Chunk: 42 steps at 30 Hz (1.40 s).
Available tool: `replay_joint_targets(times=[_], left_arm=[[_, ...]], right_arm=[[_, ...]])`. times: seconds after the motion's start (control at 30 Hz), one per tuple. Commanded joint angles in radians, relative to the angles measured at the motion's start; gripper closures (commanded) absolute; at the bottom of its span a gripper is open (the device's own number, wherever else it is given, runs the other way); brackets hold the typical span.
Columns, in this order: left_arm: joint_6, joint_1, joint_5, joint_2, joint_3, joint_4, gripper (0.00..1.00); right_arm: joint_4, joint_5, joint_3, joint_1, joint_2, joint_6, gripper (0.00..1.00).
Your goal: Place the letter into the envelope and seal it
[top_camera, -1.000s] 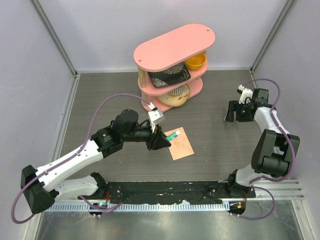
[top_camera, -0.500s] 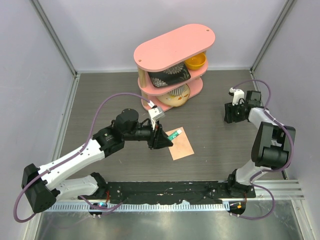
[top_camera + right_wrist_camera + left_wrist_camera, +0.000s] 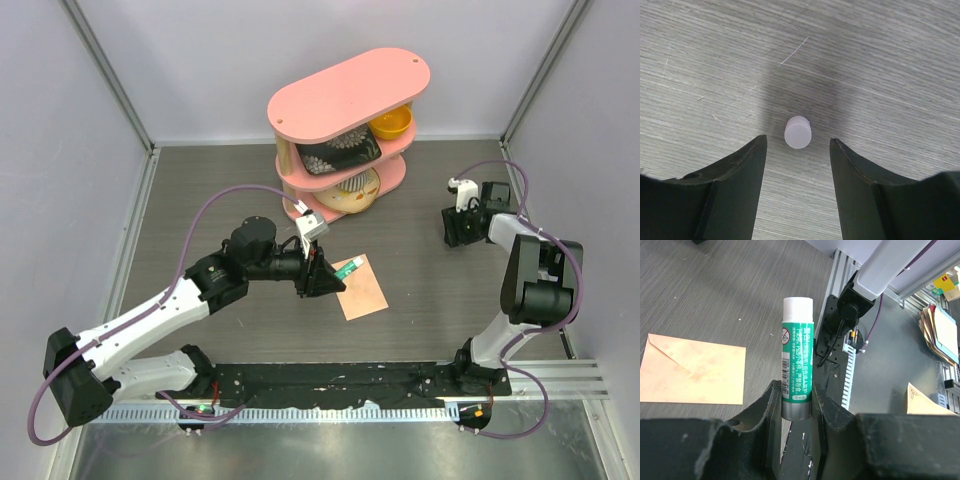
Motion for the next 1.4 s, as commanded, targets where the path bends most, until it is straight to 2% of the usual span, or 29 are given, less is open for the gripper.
replay_joint_targets(times=[0.0, 0.3, 0.7, 0.83, 1.13, 1.2, 1.3, 1.37], left_arm=[[-0.005, 0.005, 0.025, -0.004, 0.003, 0.054, 1.00], [-0.005, 0.008, 0.031, -0.003, 0.004, 0.053, 1.00], [-0.003, 0.014, 0.034, 0.003, 0.001, 0.054, 1.00], [-0.022, 0.021, 0.037, 0.000, -0.010, 0.057, 1.00], [-0.042, 0.037, 0.045, -0.003, -0.010, 0.048, 1.00], [-0.042, 0.041, 0.046, -0.003, -0.010, 0.047, 1.00], [-0.045, 0.044, 0.048, -0.001, -0.010, 0.044, 1.00], [-0.049, 0.045, 0.048, -0.001, -0.011, 0.045, 1.00]], right_arm=[[0.076, 0.009, 0.006, 0.005, -0.002, -0.011, 0.42], [0.126, -0.014, -0.011, 0.006, 0.011, -0.012, 0.47], [0.128, -0.034, -0.020, 0.008, 0.016, -0.011, 0.49], [0.129, -0.033, -0.022, 0.010, 0.018, -0.011, 0.54], [0.126, -0.031, -0.019, 0.011, 0.024, -0.014, 0.57], [0.129, -0.030, -0.017, 0.013, 0.024, -0.014, 0.61], [0.126, -0.028, -0.013, 0.016, 0.027, -0.017, 0.73], [0.106, -0.034, -0.001, 0.016, 0.024, -0.017, 0.85]])
